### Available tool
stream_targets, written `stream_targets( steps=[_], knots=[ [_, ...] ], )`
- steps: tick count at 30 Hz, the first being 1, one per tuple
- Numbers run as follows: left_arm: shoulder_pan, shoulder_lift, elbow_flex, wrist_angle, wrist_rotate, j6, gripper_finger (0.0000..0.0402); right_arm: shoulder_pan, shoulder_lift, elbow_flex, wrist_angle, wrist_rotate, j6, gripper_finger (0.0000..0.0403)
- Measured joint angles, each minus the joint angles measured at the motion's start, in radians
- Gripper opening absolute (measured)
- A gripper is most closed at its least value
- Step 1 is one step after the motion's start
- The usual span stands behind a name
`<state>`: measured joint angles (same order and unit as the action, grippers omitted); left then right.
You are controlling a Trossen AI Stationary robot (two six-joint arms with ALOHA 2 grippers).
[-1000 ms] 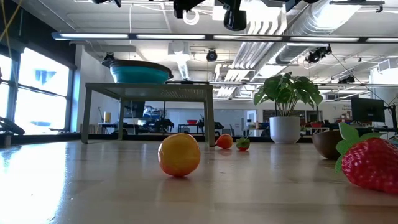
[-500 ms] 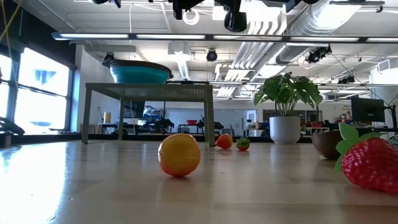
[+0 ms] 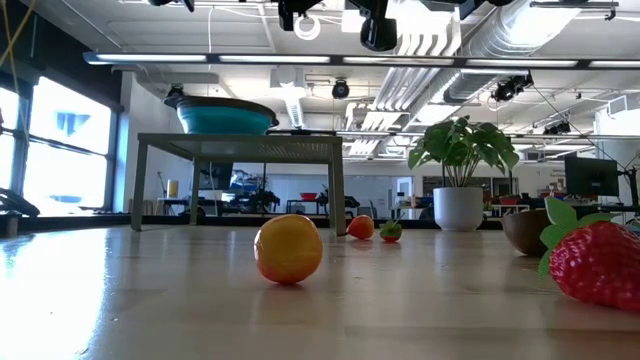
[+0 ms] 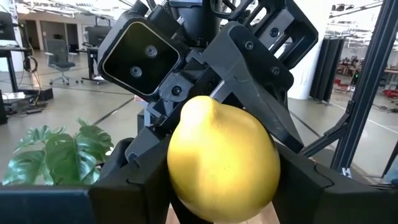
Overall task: Pick & Place Fruit
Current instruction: Put the lemon into the strainer bowl on the shelf
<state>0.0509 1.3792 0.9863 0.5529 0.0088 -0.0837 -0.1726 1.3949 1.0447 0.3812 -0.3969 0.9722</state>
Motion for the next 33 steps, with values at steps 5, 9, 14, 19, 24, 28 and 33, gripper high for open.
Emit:
stream_targets(
  steps=[5, 9, 14, 19, 24, 28, 33],
  knots=[
    [0.000, 0.000, 0.000, -0.002, 0.005, 0.000, 0.0197, 0.000, 0.000, 0.000, 0.000, 0.000, 0.000, 0.0203],
    [0.000, 0.000, 0.000, -0.002, 0.007, -0.004, 0.0197, 0.000, 0.000, 0.000, 0.000, 0.000, 0.000, 0.0203],
    [0.000, 0.000, 0.000, -0.002, 0.008, -0.011, 0.0197, 0.000, 0.000, 0.000, 0.001, -0.004, 0.000, 0.0203],
    [0.000, 0.000, 0.000, -0.002, 0.014, -0.033, 0.0196, 0.000, 0.000, 0.000, 0.002, -0.005, -0.014, 0.0231],
    [0.000, 0.000, 0.000, -0.005, 0.015, -0.034, 0.0196, 0.001, 0.000, 0.000, 0.007, -0.008, -0.014, 0.0290],
    [0.000, 0.000, 0.000, -0.008, 0.030, -0.033, 0.0196, -0.002, 0.000, 0.000, 0.010, -0.039, -0.009, 0.0335],
    [0.000, 0.001, 0.000, -0.005, 0.031, -0.030, 0.0196, -0.027, 0.000, 0.001, 0.009, -0.116, 0.001, 0.0363]
  ],
)
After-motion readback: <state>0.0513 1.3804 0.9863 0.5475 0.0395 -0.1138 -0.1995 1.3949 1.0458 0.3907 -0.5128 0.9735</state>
